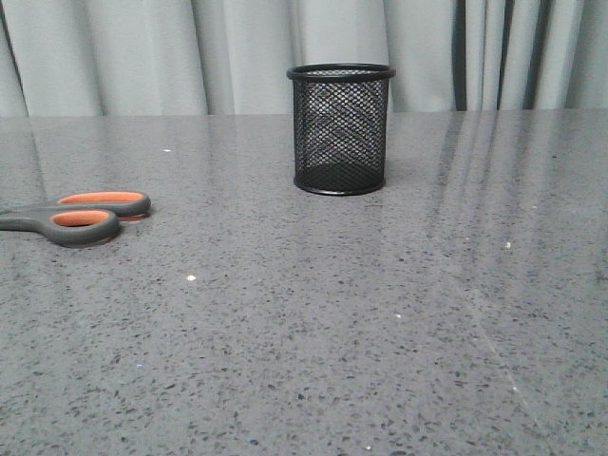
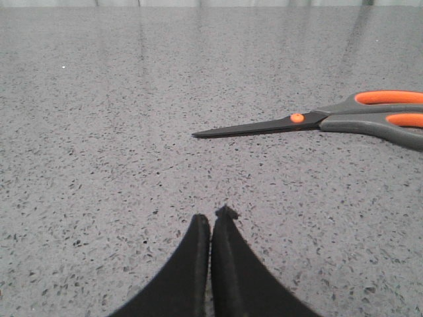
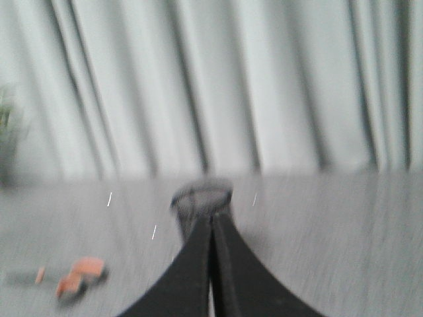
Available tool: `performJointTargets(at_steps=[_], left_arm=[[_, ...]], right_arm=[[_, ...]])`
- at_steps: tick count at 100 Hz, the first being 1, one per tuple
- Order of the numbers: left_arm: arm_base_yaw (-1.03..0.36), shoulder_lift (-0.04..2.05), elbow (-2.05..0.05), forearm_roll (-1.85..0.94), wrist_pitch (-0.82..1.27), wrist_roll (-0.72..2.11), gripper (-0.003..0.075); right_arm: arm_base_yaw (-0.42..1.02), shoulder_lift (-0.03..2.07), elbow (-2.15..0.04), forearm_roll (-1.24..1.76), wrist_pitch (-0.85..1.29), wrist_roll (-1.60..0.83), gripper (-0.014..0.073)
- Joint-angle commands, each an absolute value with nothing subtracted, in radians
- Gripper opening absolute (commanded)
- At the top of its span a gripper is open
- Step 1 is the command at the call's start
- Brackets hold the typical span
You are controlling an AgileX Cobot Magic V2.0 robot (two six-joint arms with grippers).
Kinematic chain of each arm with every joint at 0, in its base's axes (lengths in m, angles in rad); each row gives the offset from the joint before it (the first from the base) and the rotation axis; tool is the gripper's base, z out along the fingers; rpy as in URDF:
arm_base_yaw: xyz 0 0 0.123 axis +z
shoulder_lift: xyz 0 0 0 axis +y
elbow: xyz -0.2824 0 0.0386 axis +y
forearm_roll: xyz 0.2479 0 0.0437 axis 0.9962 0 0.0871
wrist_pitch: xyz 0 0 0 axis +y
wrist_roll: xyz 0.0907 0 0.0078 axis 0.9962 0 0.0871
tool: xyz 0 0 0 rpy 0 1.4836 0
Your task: Put scissors into bucket
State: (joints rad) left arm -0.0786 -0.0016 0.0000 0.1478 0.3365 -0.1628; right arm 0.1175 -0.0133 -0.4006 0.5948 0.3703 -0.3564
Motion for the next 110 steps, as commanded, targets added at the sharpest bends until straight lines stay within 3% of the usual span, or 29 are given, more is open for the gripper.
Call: performJointTargets(at_steps=[1, 32, 53, 84, 110], left_arm=[[-0.086, -0.030, 0.040, 0.155, 0.285, -0.171, -0.0020], [-0.086, -0.030, 0.040, 0.196, 0.285, -0.171, -0.0020], [-0.086, -0.030, 0.040, -0.100, 0.119, -0.171, -0.0020], [-0.086, -0.030, 0.039, -0.518, -0.043, -0.171, -0.0020], [-0.086, -0.012, -0.069, -0.433, 0.057, -0.149, -0.0020]], right_arm=[[0.122, -0.024, -0.422, 0.615, 0.138, -0.367, -0.0074], [0.122, -0.024, -0.422, 0.577, 0.085, -0.367, -0.0074], [0.122, 0.000, -0.351, 0.541, 0.046, -0.367, -0.0074], [0.122, 0.269, -0.210, 0.276, -0.039, -0.367, -0.0074], [0.122, 0.483, -0.241, 0.253, -0.297, -0.367, -0.0074]])
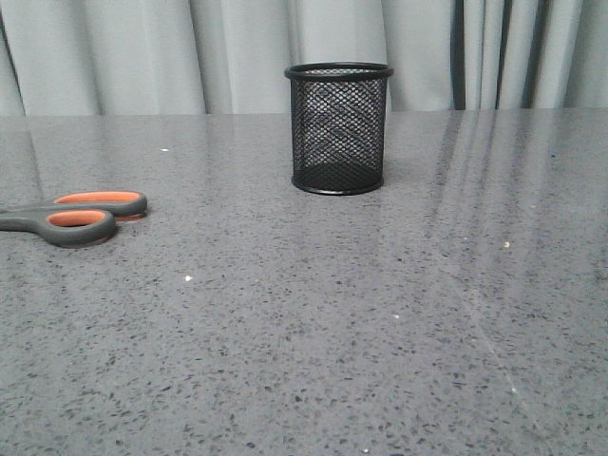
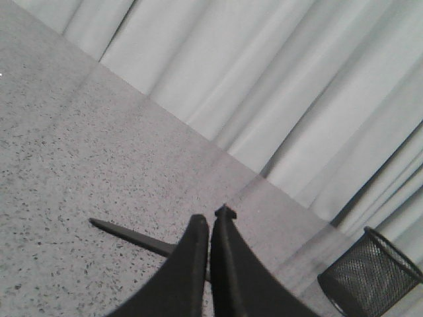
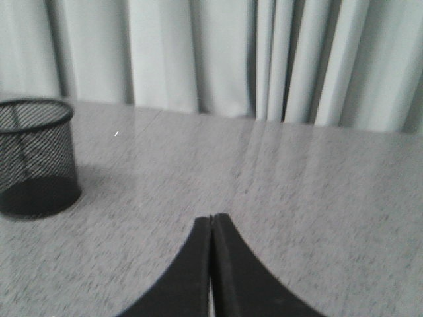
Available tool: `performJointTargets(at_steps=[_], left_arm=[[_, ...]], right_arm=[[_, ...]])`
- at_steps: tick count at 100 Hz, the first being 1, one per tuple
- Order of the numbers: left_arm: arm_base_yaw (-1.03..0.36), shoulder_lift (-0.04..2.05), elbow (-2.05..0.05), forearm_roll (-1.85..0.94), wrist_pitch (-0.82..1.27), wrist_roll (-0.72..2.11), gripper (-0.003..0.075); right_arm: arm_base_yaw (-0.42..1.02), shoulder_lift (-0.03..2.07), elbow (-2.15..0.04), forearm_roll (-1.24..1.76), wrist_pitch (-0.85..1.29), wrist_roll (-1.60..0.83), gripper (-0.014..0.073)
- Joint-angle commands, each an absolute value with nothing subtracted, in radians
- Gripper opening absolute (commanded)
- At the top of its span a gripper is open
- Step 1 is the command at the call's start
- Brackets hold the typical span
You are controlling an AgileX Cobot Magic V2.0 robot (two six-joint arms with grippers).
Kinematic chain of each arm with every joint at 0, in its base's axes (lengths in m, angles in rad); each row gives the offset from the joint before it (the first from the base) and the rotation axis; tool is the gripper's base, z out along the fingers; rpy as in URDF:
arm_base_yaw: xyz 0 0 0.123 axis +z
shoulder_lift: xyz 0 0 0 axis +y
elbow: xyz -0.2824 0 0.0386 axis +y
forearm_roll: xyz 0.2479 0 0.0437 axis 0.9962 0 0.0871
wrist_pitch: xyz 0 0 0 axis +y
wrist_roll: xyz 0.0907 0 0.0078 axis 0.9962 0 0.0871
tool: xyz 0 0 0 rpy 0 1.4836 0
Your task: Put scissors into bucket
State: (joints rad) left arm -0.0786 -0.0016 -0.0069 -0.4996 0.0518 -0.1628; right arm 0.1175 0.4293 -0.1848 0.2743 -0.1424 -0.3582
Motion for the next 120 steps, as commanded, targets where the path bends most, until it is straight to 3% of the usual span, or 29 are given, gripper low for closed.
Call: performJointTargets(at_steps=[1, 29, 34, 41, 49, 54, 65, 72, 79, 102, 120], left_arm=[[-0.086, -0.009, -0.076, -0.424, 0.066, -0.145, -0.0020], [-0.088, 0.258, -0.384, -0.332, 0.352, 0.211, 0.0013], [-0.088, 0.316, -0.430, -0.332, 0.390, 0.258, 0.0079], [-0.088, 0.397, -0.487, -0.332, 0.431, 0.299, 0.0246], [-0.090, 0.484, -0.540, -0.332, 0.460, 0.348, 0.0466], [-0.106, 0.524, -0.568, -0.325, 0.475, 0.372, 0.0519], [-0.174, 0.611, -0.639, -0.255, 0.545, 0.477, 0.0426], [-0.229, 0.677, -0.694, -0.163, 0.627, 0.502, 0.0351], [-0.276, 0.753, -0.754, -0.072, 0.722, 0.502, 0.0321], [-0.391, 1.007, -0.981, -0.008, 1.037, 0.615, 0.0321], [-0.443, 1.133, -1.082, 0.076, 1.123, 0.796, 0.0344]], right_arm=[[0.122, 0.486, -0.249, 0.253, -0.293, -0.367, -0.0074], [0.134, 0.556, -0.465, 0.166, -0.087, -0.367, -0.0073], [0.147, 0.556, -0.501, 0.166, -0.031, -0.367, -0.0069], [0.163, 0.556, -0.543, 0.166, 0.038, -0.367, -0.0025], [0.179, 0.556, -0.571, 0.166, 0.077, -0.367, 0.0081], [0.185, 0.556, -0.576, 0.168, 0.085, -0.367, 0.0166], [0.192, 0.552, -0.576, 0.205, 0.101, -0.367, 0.0356], [0.192, 0.552, -0.576, 0.221, 0.137, -0.367, 0.0424], [0.192, 0.552, -0.576, 0.221, 0.169, -0.367, 0.0437], [0.192, 0.552, -0.576, 0.221, 0.184, -0.367, 0.0437], [0.192, 0.552, -0.576, 0.229, 0.184, -0.367, 0.0437]])
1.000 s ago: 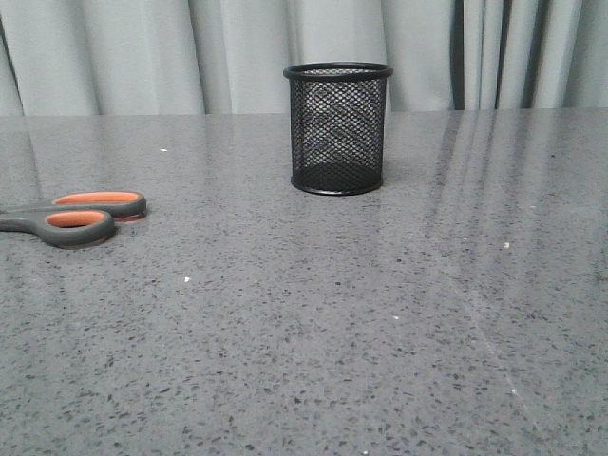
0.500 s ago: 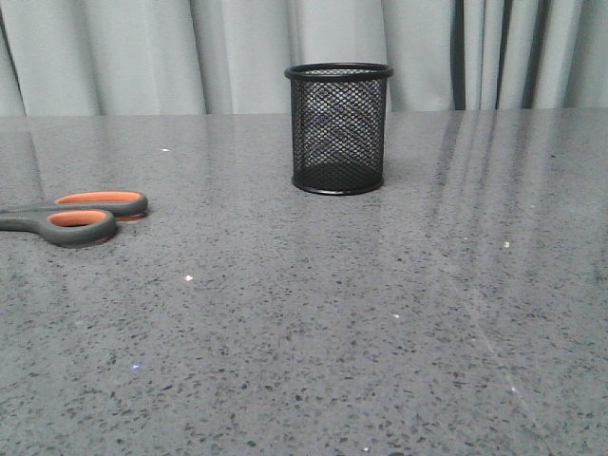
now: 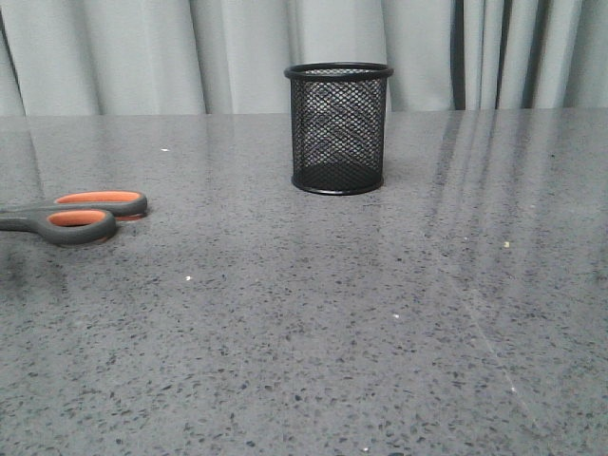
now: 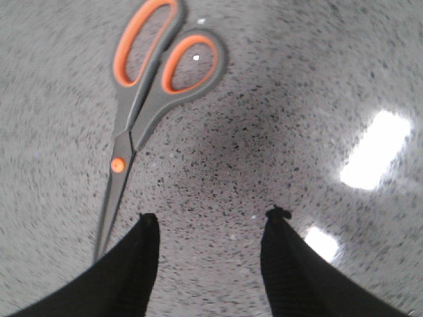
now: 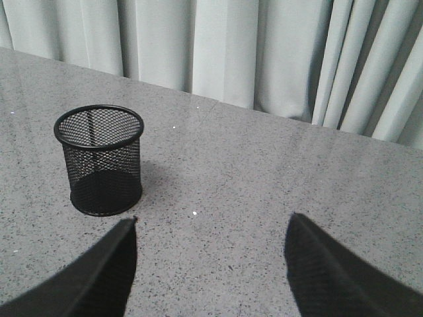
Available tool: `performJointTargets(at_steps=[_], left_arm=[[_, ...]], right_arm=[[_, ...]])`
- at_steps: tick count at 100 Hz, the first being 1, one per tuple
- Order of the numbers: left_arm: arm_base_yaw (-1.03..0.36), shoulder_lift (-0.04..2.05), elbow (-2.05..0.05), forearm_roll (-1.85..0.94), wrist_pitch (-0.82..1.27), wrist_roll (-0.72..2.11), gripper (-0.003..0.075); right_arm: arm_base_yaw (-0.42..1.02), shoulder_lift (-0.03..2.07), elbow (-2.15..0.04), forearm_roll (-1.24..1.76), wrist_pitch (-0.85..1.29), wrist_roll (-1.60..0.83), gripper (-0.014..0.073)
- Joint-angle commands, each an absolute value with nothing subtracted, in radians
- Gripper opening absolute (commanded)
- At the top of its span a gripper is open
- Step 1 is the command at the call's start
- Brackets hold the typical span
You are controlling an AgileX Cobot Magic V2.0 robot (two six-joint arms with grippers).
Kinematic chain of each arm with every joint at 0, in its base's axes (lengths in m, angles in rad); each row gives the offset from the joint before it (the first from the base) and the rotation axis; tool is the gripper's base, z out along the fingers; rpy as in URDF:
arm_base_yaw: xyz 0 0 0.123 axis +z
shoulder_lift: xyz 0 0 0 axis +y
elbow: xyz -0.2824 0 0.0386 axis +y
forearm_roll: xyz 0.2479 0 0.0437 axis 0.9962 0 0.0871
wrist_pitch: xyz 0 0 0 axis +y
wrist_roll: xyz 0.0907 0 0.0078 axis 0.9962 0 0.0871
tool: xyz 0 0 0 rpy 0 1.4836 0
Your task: Put scissors into bucket
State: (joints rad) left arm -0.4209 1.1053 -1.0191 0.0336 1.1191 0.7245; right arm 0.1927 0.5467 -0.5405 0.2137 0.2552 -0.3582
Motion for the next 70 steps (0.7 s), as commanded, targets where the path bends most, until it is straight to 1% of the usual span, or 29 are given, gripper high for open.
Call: performJointTargets(at_steps=[1, 15, 23, 29, 38, 50, 57, 70], left_arm=[[-0.445, 1.137, -1.085, 0.081, 1.123, 0.802, 0.0347], [-0.445, 1.198, -1.092, 0.111, 1.110, 0.880, 0.0389], [-0.445, 1.232, -1.092, 0.119, 1.092, 0.967, 0.0391], [-0.445, 1.252, -1.092, 0.167, 1.069, 1.047, 0.0387], [-0.445, 1.277, -1.094, 0.222, 1.036, 1.033, 0.0377], [-0.443, 1.280, -1.098, 0.180, 0.990, 1.028, 0.0326], [-0.441, 1.283, -1.098, 0.163, 0.964, 1.032, 0.0324], [-0.441, 1.324, -1.101, 0.151, 0.987, 1.034, 0.0324]], right_arm=[[0.192, 0.552, -0.576, 0.229, 0.184, -0.367, 0.0437], [0.192, 0.552, -0.576, 0.229, 0.184, -0.367, 0.0437], [0.192, 0.552, -0.576, 0.229, 0.184, -0.367, 0.0437], [0.192, 0.552, -0.576, 0.229, 0.184, -0.367, 0.0437], [0.192, 0.552, -0.576, 0.229, 0.184, -0.367, 0.0437], [0.192, 0.552, -0.576, 0.229, 0.186, -0.367, 0.0437], [0.192, 0.552, -0.576, 0.229, 0.186, -0.367, 0.0437], [0.192, 0.552, -0.576, 0.229, 0.186, -0.367, 0.0437]])
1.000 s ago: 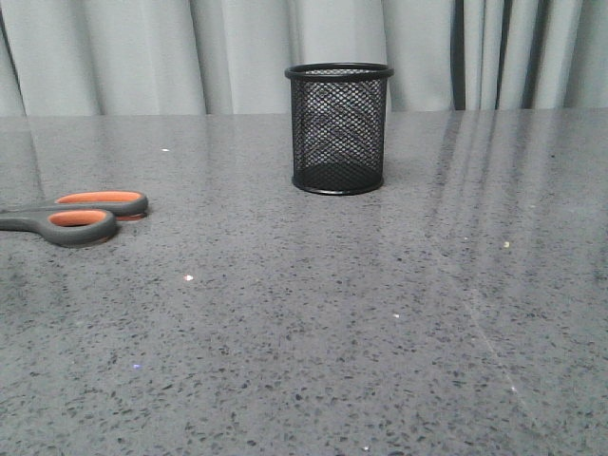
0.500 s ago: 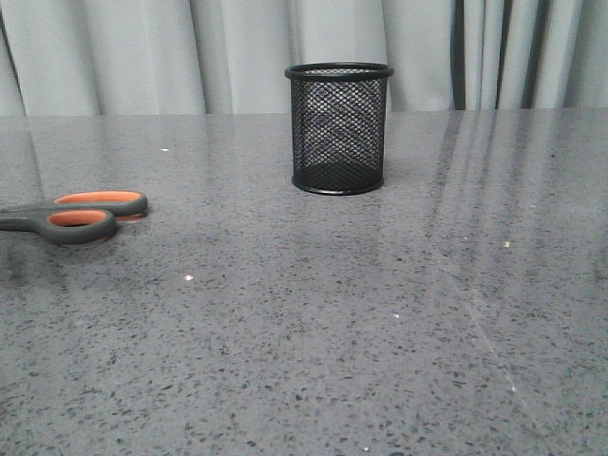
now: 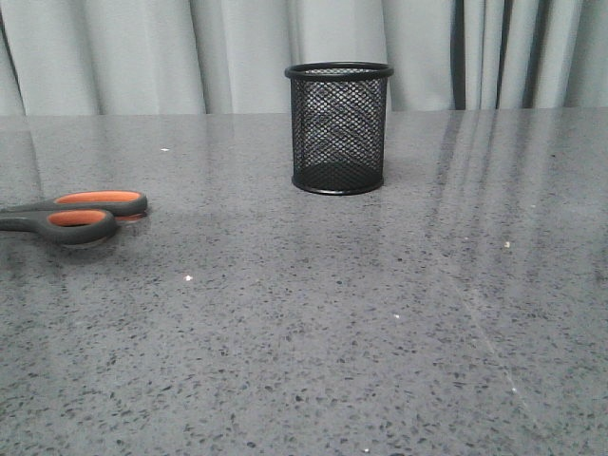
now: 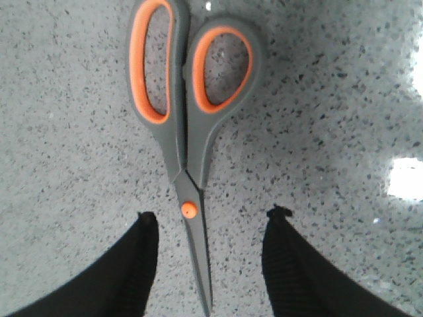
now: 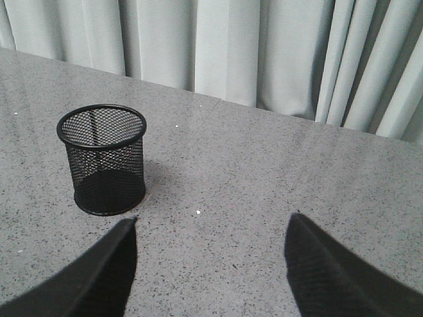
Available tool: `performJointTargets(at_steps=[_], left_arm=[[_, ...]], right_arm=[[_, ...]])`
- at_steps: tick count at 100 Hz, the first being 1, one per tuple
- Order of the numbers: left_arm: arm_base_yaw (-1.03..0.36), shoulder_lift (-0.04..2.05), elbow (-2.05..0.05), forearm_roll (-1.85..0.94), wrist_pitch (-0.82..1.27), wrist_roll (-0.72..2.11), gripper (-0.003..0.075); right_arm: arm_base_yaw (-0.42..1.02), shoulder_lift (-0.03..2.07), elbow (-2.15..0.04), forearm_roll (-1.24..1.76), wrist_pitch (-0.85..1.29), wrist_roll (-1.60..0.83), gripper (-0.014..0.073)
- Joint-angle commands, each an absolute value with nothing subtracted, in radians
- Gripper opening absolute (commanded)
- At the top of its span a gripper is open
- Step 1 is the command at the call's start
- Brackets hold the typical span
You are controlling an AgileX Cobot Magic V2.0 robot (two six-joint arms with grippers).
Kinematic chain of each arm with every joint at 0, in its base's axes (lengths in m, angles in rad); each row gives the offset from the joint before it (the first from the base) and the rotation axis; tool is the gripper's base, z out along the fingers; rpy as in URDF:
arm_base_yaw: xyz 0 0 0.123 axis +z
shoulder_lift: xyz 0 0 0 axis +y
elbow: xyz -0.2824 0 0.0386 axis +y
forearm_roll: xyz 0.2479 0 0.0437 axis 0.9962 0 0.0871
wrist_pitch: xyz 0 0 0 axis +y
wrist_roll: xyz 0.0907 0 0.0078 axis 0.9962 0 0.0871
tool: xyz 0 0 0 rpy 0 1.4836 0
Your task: Put scissors into bucket
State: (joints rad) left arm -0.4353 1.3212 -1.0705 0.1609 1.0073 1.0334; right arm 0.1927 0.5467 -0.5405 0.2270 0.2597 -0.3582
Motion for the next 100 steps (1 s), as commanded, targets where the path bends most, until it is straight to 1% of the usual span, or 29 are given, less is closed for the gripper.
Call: performJointTargets(at_steps=[1, 24, 42, 47, 57, 63, 78, 100], left_arm=[[-0.441, 1.327, -1.101, 0.151, 0.989, 1.034, 0.0324], [-0.426, 1.410, -1.139, 0.067, 1.014, 1.136, 0.0324], [-0.325, 1.445, -1.224, -0.042, 1.030, 1.173, 0.0330], [-0.292, 1.451, -1.250, -0.081, 1.032, 1.173, 0.0352], [-0.243, 1.459, -1.270, -0.107, 1.030, 1.173, 0.0449], [-0.231, 1.460, -1.270, -0.131, 1.039, 1.185, 0.0482], [-0.225, 1.491, -1.267, -0.166, 1.133, 1.310, 0.0454], [-0.225, 1.539, -1.267, -0.162, 1.139, 1.444, 0.0448]], right_arm=[[0.192, 0.552, -0.576, 0.229, 0.186, -0.367, 0.0437], [0.192, 0.552, -0.576, 0.229, 0.187, -0.367, 0.0437], [0.192, 0.552, -0.576, 0.231, 0.188, -0.367, 0.0437], [0.192, 0.550, -0.576, 0.234, 0.191, -0.367, 0.0437], [0.192, 0.550, -0.576, 0.243, 0.194, -0.367, 0.0437], [0.192, 0.550, -0.576, 0.246, 0.195, -0.367, 0.0437], [0.192, 0.550, -0.576, 0.260, 0.195, -0.367, 0.0437], [0.192, 0.550, -0.576, 0.260, 0.222, -0.367, 0.0437]])
